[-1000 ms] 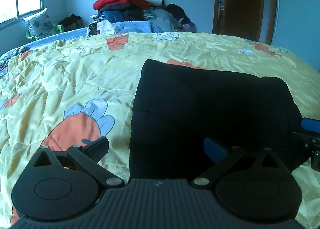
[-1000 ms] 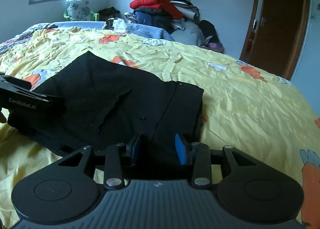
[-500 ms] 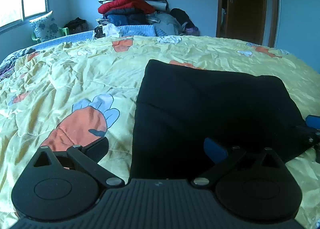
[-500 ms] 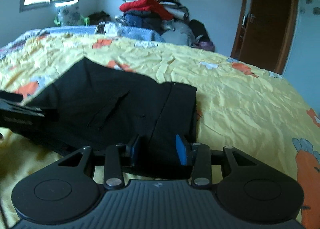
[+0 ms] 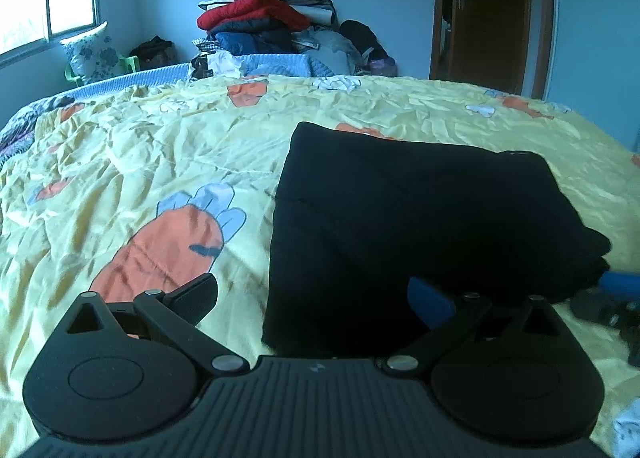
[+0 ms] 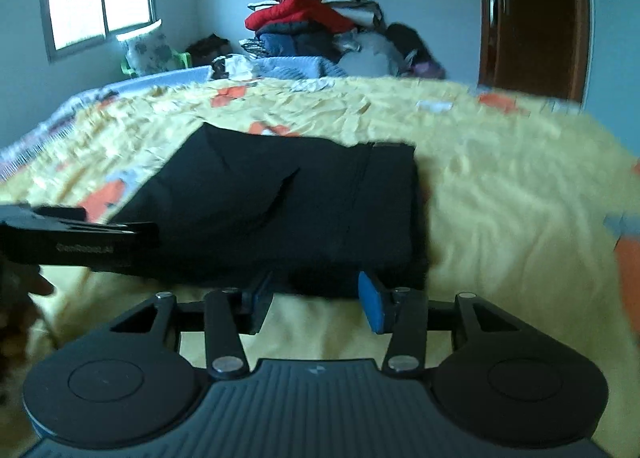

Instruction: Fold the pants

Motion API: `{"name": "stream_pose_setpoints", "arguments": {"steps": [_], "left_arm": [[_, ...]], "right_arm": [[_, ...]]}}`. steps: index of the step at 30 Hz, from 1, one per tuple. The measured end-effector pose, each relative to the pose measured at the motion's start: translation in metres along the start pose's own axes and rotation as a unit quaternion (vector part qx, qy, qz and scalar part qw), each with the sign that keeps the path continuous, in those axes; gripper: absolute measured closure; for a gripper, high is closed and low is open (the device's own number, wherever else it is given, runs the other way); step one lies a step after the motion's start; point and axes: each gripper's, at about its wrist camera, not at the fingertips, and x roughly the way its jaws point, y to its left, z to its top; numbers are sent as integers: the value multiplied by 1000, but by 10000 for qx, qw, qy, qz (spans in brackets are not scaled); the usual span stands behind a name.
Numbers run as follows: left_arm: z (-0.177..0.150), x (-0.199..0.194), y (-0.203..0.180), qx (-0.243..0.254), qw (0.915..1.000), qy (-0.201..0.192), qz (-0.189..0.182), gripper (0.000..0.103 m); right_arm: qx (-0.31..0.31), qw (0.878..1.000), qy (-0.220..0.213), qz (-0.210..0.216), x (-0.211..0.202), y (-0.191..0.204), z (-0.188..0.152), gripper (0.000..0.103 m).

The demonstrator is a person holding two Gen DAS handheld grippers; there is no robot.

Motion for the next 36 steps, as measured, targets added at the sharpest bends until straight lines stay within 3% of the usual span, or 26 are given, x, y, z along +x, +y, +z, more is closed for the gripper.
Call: {"name": "stream_pose_setpoints", "arguments": {"steps": [6,9,19,23,25,28,31,35,36], "left_arm": [[-17,-19,1,-38,10000,70,-47,0],[-27,-27,-1,-6,10000,93,-29,0],[-48,-43,-1,-49,10000,71,-6,0],[-53,-43,1,-35,9999,86,52,0],[-55,-42,3,-54,9999,106,39,0],[-56,-41,1,-9,9999,109,36,0],[-57,-41,-1,56,9999,101,32,0],[-58,-39,1,4,9999,145,-19,0],[-58,-38,2,-19,9999,155,-36,0]], "right_arm": [[261,9992,192,219,-7,4,-19,57],[270,9992,162,227,-14,7,-24,51],[31,10000,29,-58,-22,19,-35,49],[49,9999,-23,-112,-22,19,-37,32],[-7,9998,-29,-175,-21,21,-39,31],[-31,9999,-7,-151,-20,23,-41,20],[-86,9998,1,-154,-19,27,-42,17],[-177,9998,85,-97,-15,30,-42,0],[-208,9997,109,-96,-15,31,-42,0]]}}
